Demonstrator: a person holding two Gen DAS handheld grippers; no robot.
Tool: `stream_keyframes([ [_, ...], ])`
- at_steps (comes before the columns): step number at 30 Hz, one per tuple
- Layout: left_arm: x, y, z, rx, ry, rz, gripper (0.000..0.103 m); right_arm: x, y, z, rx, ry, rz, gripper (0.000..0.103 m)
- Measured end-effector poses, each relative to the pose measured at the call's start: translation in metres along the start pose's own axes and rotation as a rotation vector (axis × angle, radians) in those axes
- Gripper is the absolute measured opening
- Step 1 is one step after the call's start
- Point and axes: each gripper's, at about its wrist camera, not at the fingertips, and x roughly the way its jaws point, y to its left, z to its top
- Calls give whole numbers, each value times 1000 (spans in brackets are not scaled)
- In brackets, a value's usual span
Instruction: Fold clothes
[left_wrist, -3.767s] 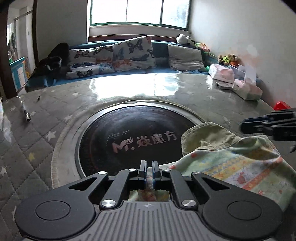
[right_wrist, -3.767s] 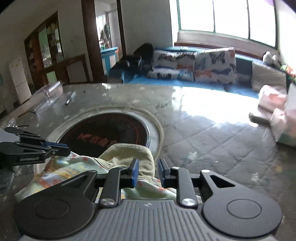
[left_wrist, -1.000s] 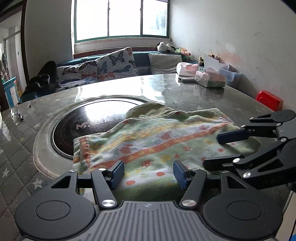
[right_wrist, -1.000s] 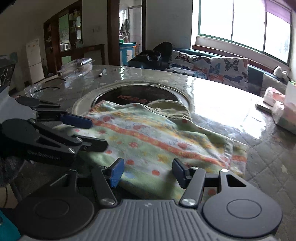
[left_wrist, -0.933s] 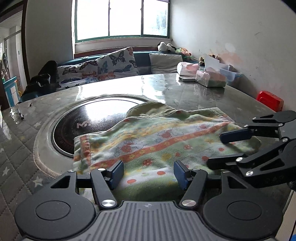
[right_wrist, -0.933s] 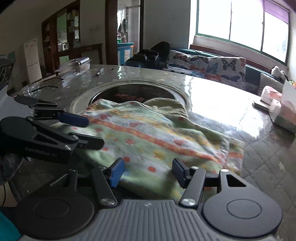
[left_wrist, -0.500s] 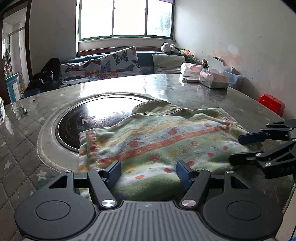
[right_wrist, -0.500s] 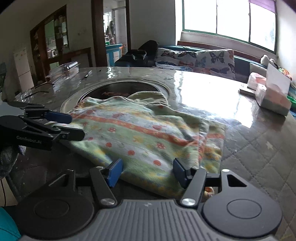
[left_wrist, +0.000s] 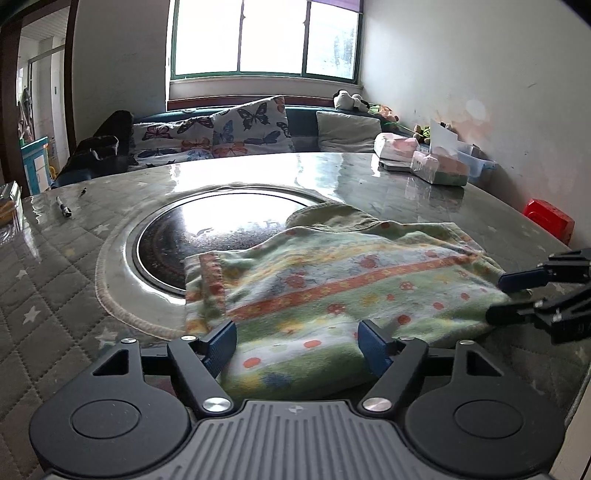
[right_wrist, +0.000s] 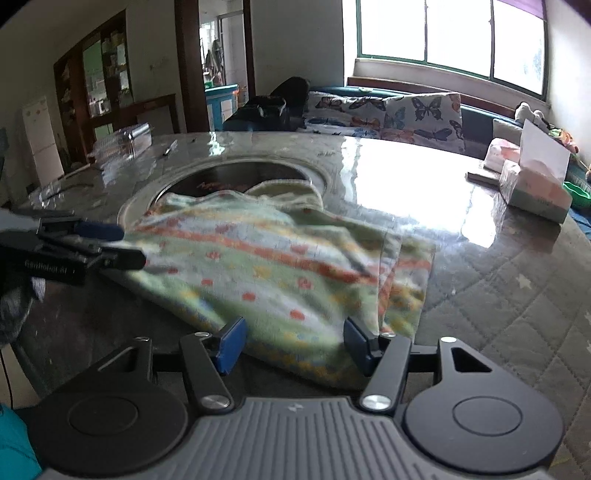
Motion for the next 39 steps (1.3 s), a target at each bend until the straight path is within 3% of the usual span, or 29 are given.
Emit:
stream_keyframes([
  [4, 0, 0, 0, -1, 0, 4, 77, 5, -1, 9, 7, -25, 4, 59],
  [8, -1, 3, 0, -12, 3, 12, 81, 21, -9, 8, 36, 11, 12, 60],
  [18, 4, 16, 19, -32, -16, 50, 79, 28, -18, 30, 45, -19, -3, 60],
  [28, 36, 24, 46, -77, 21, -4, 42, 68, -30, 50, 68, 19, 12, 59],
  [39, 78, 23, 69, -94, 77, -41, 30, 77, -39, 54, 87, 16, 0, 59],
])
